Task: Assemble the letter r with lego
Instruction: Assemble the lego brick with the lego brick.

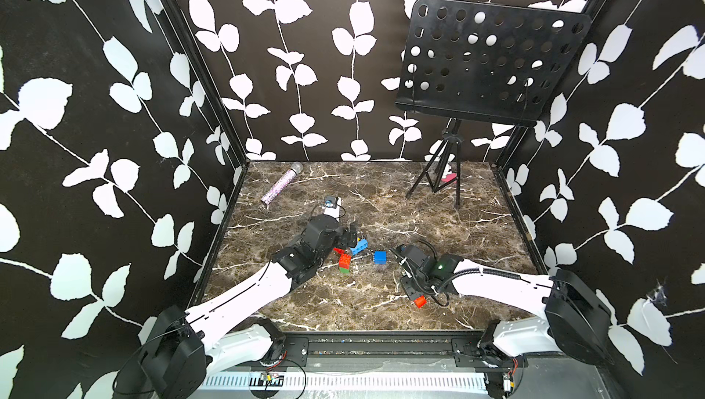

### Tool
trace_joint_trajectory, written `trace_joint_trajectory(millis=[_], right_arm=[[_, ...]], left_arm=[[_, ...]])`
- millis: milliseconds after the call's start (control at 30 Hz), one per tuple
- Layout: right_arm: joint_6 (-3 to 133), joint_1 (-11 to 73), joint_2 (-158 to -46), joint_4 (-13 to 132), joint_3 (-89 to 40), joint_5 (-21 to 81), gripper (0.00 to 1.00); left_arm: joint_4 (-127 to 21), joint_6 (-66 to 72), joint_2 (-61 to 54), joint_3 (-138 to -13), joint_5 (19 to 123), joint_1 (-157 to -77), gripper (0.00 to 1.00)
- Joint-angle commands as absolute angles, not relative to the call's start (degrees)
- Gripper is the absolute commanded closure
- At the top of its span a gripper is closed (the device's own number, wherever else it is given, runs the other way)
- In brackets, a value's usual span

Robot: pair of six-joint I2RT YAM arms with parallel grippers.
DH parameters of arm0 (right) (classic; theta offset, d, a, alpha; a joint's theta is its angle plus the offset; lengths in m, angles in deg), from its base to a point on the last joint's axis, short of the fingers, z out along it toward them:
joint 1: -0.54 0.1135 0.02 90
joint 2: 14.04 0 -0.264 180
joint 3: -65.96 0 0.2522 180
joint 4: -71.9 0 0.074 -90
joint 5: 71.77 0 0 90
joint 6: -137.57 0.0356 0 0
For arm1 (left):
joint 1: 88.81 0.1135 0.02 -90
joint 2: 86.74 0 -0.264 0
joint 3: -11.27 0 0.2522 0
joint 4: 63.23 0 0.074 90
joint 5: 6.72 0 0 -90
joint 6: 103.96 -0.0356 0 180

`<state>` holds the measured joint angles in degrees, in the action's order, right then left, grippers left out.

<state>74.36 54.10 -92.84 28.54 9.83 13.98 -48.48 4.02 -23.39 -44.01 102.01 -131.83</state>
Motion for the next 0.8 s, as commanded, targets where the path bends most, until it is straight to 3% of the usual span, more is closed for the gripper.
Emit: trace_joint_trajectory(millis=[0,200,567,767], right_arm=[[74.5,53.86,-92.69,27.91,10.53,13.14,0.67],[75.97,53.86,-89.02,29.15,12.41,11.39,0.72],[78.1,53.87,-71.82,46.09,27.92,7.75,0.76],[77.63,53.86,-70.63,46.78,30.13,7.74,0.77]], left_arm=[[-47.89,3.92,-23.21,-43.98,102.28,-131.88,0.01],[-48.03,4.02,-23.0,-43.98,102.18,-131.87,0.01],[-47.62,4.7,-22.73,-44.33,101.48,-131.92,0.01],[-47.8,5.6,-22.34,-44.42,101.04,-131.92,0.01]])
